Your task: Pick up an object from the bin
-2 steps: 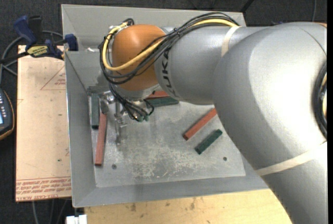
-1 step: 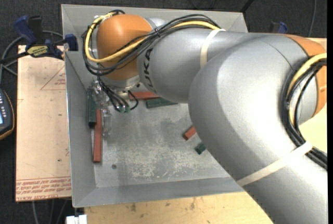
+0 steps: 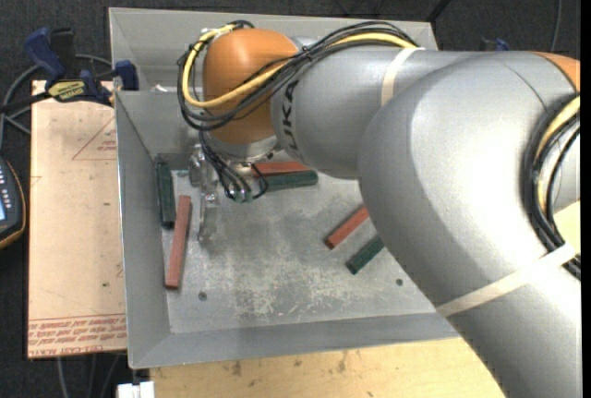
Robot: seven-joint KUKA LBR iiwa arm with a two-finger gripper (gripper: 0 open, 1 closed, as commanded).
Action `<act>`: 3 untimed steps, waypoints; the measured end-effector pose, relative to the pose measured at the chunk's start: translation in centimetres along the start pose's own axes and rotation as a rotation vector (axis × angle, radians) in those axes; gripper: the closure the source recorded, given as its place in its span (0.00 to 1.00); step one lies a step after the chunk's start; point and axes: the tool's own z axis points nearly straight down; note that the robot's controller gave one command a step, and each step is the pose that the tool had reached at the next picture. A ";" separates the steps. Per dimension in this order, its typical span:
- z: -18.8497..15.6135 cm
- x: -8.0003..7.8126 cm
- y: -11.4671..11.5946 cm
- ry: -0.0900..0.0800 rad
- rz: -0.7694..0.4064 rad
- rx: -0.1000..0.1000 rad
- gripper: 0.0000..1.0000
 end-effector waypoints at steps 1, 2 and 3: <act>0.0 0.0 0.2 -0.001 0.000 -0.002 1.00; -0.4 1.8 -3.8 0.001 0.056 0.000 1.00; -0.4 1.8 -3.6 -0.001 0.054 -0.001 0.00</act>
Offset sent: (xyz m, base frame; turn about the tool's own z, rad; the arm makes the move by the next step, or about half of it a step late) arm 0.0000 0.0000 0.0000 0.0000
